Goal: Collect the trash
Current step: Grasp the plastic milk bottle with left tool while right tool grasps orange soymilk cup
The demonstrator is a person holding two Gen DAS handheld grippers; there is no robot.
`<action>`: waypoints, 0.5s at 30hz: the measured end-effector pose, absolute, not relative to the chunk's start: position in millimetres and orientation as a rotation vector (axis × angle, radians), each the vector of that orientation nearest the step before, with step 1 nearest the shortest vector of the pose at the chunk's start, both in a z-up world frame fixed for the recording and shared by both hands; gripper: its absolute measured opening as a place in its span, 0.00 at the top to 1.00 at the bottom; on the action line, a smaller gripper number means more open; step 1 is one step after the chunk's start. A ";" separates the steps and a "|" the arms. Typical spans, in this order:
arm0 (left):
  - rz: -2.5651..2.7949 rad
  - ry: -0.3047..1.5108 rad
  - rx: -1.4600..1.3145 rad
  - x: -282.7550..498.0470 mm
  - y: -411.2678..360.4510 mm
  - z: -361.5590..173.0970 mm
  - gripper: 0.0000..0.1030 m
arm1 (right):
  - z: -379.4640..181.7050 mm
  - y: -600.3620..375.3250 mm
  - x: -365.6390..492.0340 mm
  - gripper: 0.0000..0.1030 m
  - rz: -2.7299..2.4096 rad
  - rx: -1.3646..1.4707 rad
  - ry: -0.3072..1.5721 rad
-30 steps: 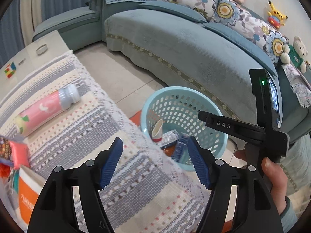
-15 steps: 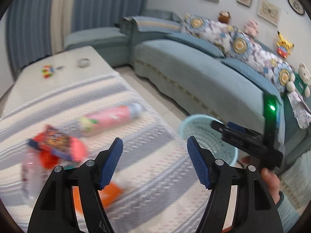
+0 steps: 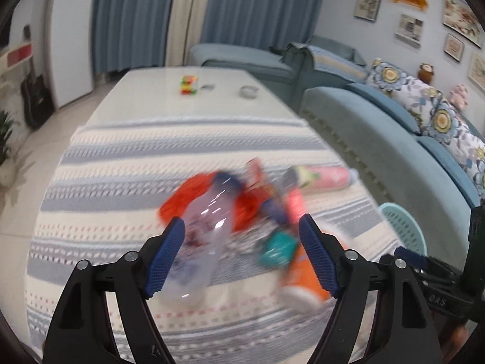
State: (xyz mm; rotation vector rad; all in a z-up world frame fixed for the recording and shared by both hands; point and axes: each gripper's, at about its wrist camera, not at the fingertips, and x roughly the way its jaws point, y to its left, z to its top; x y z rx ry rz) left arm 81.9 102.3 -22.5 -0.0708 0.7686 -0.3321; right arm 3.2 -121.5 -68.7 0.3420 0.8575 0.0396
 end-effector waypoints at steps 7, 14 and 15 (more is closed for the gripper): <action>-0.238 0.794 -0.042 102.3 123.4 -68.6 0.26 | -102.0 -98.1 26.4 0.29 0.007 0.474 0.950; -0.299 0.838 -0.087 127.0 126.8 -87.7 0.26 | -115.6 -91.9 45.0 0.23 0.000 0.557 0.969; -0.303 0.844 -0.090 131.4 124.4 -88.4 0.26 | -116.7 -91.7 46.9 0.21 0.001 0.565 0.971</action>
